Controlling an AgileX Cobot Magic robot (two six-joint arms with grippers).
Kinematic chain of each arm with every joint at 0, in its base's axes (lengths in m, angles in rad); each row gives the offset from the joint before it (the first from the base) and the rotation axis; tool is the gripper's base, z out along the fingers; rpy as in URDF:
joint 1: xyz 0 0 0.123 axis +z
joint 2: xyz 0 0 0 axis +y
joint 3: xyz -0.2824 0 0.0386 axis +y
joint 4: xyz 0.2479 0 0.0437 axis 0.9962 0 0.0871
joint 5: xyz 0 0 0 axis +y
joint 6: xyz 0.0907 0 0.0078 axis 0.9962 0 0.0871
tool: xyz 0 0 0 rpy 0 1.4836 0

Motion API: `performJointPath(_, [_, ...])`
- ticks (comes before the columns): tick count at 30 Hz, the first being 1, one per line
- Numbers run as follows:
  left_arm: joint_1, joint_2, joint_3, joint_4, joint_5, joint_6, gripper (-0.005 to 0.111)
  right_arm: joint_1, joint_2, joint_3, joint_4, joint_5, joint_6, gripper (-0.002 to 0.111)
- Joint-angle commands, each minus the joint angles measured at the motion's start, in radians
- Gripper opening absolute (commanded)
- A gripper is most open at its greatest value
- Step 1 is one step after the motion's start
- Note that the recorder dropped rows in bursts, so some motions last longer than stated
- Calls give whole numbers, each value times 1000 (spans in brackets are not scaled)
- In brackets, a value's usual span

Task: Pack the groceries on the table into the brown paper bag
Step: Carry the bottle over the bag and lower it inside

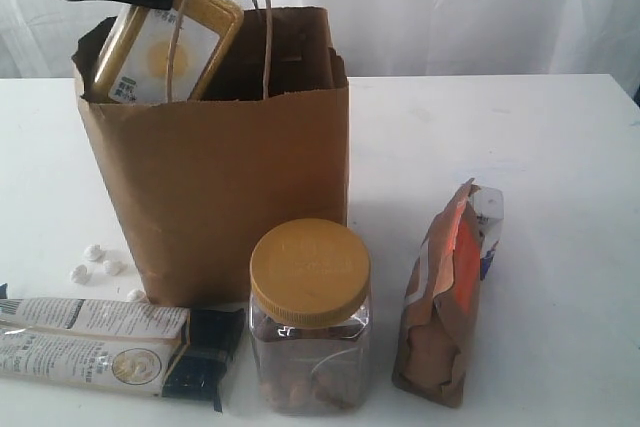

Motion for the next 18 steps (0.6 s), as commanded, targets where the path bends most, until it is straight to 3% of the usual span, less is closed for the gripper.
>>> performJointPath(1, [2,15,-9,-77,94,-8,59,-8,-4,0,-5,-4,2,0])
performJointPath(9, [-2,57,0,-74,94,-12,64,-8,-4,0,-5,-4,2,0])
performJointPath(18, [-16,57,109,-72,94,39,64,-8,-4,0,-5,-4,2,0])
